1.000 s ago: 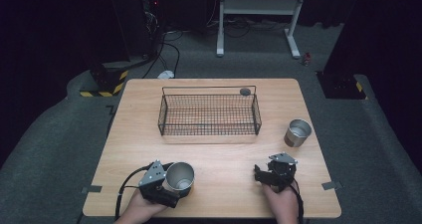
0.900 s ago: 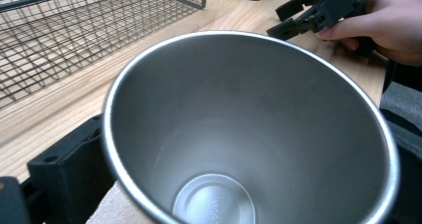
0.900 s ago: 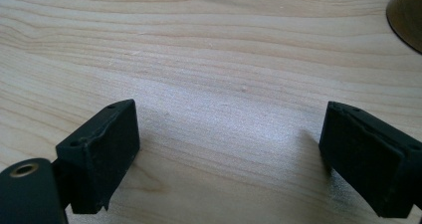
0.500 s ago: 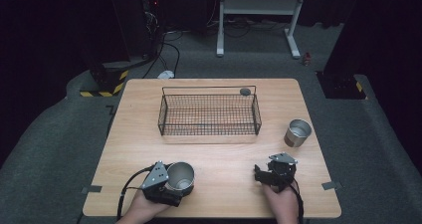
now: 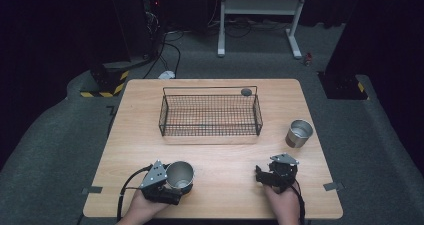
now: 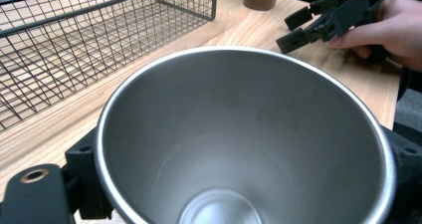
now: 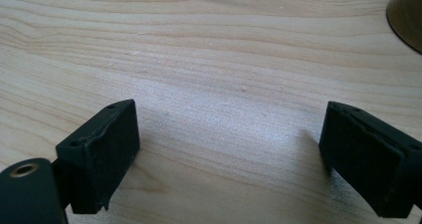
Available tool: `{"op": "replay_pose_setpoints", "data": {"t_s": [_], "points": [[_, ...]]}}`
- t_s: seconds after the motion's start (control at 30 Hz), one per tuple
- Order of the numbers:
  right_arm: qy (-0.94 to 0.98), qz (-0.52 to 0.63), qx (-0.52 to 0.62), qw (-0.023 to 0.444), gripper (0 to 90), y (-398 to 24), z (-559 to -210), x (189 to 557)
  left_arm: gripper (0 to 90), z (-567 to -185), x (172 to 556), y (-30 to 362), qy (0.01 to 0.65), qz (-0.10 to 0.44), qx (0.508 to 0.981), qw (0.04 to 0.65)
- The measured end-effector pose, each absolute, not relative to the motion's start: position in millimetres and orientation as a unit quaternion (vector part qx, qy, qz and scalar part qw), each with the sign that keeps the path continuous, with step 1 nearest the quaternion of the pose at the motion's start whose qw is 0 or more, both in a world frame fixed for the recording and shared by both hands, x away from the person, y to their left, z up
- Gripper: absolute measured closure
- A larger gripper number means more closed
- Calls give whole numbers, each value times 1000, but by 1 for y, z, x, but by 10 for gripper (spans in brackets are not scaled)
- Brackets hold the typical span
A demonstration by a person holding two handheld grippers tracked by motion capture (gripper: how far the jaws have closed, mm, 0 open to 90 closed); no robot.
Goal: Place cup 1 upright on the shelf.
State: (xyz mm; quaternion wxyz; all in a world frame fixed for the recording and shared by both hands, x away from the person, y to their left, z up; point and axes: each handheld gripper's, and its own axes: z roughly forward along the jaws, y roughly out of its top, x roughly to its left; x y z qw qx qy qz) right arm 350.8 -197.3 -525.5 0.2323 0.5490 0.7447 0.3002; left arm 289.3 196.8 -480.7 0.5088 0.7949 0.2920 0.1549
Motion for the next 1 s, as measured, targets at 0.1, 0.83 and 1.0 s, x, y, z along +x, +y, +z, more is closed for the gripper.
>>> {"op": "replay_pose_setpoints", "data": {"t_s": [0.1, 0.83, 1.0], "points": [[746, 300, 548, 231, 89, -197, -525, 351, 113, -480, 292, 199, 296, 155, 792, 511], [748, 301, 545, 229, 89, -198, -525, 350, 131, -461, 316, 211, 327, 182, 763, 526], [748, 301, 545, 229, 89, -198, -525, 350, 131, -456, 322, 214, 333, 185, 760, 526]]}}
